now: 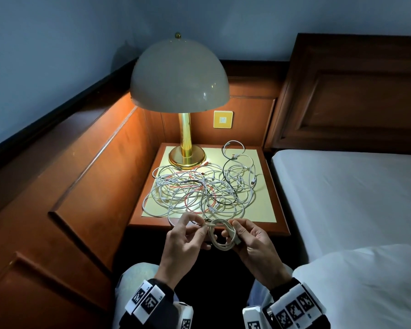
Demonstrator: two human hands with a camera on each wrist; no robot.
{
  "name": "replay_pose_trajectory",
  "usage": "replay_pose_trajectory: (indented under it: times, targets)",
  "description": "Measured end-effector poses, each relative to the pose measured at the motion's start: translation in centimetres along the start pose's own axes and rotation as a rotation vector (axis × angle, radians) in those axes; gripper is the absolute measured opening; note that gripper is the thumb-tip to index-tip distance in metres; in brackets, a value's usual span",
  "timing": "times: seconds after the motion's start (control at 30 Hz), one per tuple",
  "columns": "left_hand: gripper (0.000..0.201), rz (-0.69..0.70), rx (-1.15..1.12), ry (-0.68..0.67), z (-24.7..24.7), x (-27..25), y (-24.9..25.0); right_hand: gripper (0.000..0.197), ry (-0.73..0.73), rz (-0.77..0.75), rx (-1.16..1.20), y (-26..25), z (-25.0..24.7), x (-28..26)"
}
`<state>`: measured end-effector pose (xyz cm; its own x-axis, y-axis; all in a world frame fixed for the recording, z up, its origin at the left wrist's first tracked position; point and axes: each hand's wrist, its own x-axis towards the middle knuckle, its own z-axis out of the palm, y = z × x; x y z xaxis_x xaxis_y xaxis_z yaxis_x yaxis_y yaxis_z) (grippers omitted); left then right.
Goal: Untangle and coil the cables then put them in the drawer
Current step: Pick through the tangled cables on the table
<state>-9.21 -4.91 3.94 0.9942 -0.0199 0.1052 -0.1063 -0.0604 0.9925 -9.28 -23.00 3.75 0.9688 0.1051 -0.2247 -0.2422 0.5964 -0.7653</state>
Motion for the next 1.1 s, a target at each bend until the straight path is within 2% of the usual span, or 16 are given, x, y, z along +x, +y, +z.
replay_pose_trajectory:
  times: [0.13, 0.23, 0.3, 0.37, 0.47, 0.57, 0.7, 0.9, 1.0, 1.1]
  targets:
    - [0.012, -0.016, -0.026, -0.029, 0.0, 0.3, -0.4, 0.031, -0.038, 0.039, -0.010, -0.5, 0.0, -0.4]
    - [0.017, -0.032, -0.052, -0.015, 0.2, 0.5, -0.8, 0.026, -0.033, 0.017, -0.131, -0.5, -0.6, -0.1]
    - [0.018, -0.061, -0.082, -0.034, 0.4, 0.7, -1.3, 0.030, -0.073, -0.008, -0.357, -0.5, -1.7, 0.2]
    - [0.015, -0.075, -0.105, -0.059, 0.6, 0.9, -1.9, 0.047, -0.122, -0.043, -0.635, -0.6, -2.6, 0.2]
    - [0.012, -0.084, -0.069, -0.048, 1.3, 1.4, -2.5, 0.070, -0.134, -0.070, -0.829, -0.8, -3.7, 0.2]
    - [0.015, -0.133, -0.048, -0.056, 2.2, 1.9, -3.0, 0.080, -0.121, -0.144, -1.067, -1.0, -4.5, 0.5]
    - [0.016, -0.151, 0.000, -0.152, 3.8, 3.5, -3.5, 0.079, -0.060, -0.228, -1.229, -2.0, -5.4, 1.2]
    - [0.041, -0.143, 0.213, -0.373, 7.4, 7.7, -4.0, 0.072, 0.033, -0.208, -1.365, -4.5, -8.8, 4.9]
    - [0.052, -0.151, 0.321, -0.418, 9.9, 10.8, -5.4, 0.069, 0.094, -0.184, -1.415, -5.8, -10.8, 7.8]
    - [0.055, -0.117, 0.432, -0.406, 12.6, 13.5, -6.8, 0.069, 0.150, -0.157, -1.442, -6.6, -12.5, 10.4]
